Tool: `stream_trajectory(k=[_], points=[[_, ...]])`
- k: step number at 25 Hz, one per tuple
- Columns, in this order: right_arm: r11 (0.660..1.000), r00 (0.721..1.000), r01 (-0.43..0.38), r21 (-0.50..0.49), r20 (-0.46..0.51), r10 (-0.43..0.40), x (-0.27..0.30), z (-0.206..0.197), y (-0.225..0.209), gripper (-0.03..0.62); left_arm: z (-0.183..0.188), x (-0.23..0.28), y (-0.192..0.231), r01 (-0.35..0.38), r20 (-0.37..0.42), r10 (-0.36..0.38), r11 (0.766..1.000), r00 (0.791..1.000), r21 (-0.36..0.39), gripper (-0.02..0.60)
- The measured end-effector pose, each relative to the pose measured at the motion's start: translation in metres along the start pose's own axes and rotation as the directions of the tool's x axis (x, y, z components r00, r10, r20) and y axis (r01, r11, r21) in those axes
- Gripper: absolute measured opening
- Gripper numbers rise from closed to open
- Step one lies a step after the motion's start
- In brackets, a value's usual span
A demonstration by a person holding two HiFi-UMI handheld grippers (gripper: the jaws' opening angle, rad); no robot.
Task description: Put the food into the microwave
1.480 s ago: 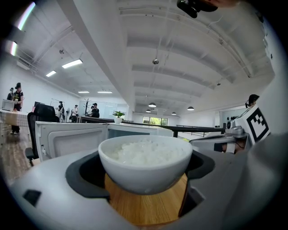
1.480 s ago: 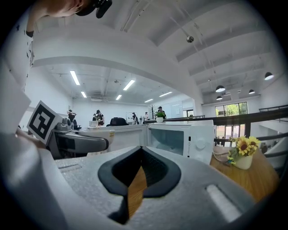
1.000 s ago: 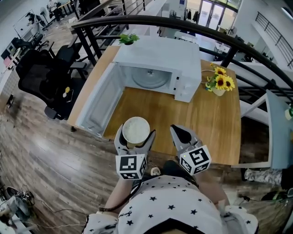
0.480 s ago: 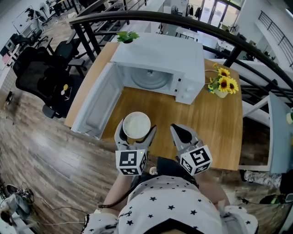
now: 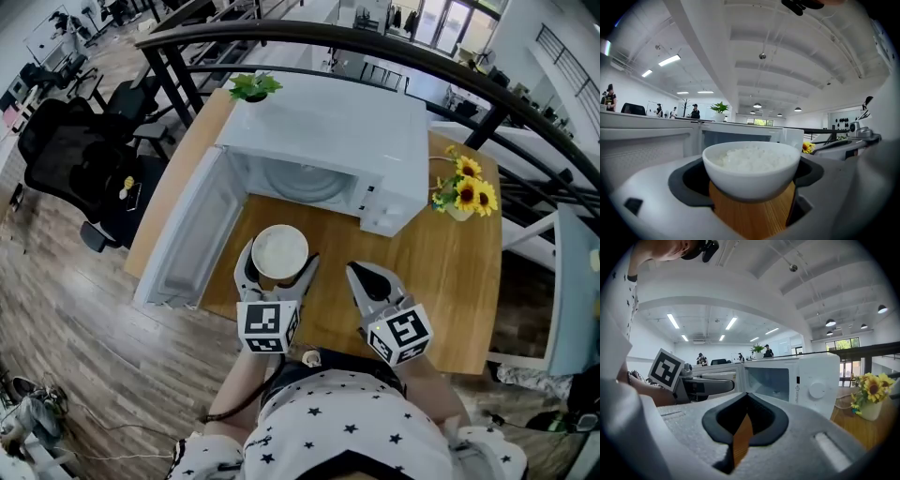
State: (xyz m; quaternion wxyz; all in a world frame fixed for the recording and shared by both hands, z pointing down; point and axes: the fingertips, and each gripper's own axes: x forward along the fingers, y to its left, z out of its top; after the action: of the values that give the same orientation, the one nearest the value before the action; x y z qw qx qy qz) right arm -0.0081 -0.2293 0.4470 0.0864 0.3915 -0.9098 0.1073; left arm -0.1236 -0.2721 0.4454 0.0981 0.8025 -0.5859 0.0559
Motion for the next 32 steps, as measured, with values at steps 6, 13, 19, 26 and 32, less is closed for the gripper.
stream_trajectory(k=[6,13,19,26,32], points=[[1.000,1.000,-0.006,0.011,-0.026,0.006,0.019,-0.007,-0.021,0.005,-0.004,0.038,0.008,0.000,-0.017,0.001,1.000,1.000,0.015,0.505],[0.999,0.998,-0.004,0.032,-0.058,0.006,0.031,-0.018,-0.037,0.005,-0.012,0.077,0.017,-0.009,-0.039,0.009,1.000,0.999,0.019,0.505],[0.999,0.997,0.000,0.048,-0.076,0.003,0.038,-0.027,-0.049,0.005,-0.019,0.109,0.023,-0.018,-0.053,0.019,1.000,0.998,0.026,0.506],[0.998,0.996,0.007,0.065,-0.091,-0.001,0.044,-0.034,-0.060,0.005,-0.032,0.143,0.029,-0.023,-0.083,0.026,0.999,0.996,0.038,0.506],[0.997,0.994,0.006,0.075,-0.113,0.003,0.050,-0.042,-0.065,0.005,-0.043,0.169,0.038,-0.030,-0.106,0.034,0.999,0.994,0.045,0.505]])
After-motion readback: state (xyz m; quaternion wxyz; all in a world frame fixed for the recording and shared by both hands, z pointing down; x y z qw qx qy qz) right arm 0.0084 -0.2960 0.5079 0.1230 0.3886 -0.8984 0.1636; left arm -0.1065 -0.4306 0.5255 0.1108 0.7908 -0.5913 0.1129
